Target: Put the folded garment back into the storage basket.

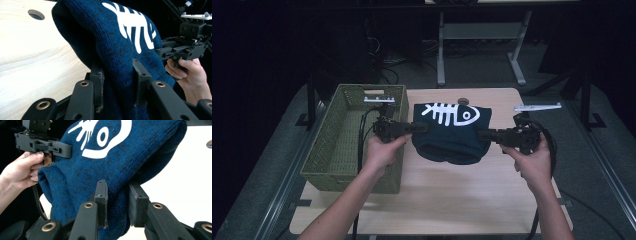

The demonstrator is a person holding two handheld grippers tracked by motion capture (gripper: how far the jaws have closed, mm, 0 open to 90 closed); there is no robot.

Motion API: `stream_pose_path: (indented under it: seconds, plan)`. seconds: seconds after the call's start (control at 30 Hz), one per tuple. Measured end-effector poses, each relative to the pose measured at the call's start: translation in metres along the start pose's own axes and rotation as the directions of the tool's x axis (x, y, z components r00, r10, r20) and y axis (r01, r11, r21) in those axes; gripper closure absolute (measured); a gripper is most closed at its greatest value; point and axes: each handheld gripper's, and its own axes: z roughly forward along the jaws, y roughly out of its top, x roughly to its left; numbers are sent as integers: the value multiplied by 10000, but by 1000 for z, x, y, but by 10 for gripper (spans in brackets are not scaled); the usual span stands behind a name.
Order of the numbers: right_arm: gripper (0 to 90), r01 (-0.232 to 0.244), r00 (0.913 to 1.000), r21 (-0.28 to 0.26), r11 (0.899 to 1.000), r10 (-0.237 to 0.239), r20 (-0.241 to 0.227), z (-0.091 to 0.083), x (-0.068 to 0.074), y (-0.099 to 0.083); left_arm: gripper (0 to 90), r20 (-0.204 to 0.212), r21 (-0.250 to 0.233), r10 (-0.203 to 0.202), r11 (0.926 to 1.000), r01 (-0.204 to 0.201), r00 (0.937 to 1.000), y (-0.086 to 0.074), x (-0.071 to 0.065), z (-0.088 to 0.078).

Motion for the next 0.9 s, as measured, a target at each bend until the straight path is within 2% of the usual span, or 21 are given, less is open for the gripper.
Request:
stream_pose_path:
  seconds: [0.9]
  plan:
    - [719, 466, 9979, 155, 9988, -458, -453, 31, 25, 24, 674, -281, -284, -257, 9993, 249, 9993, 3, 11, -45]
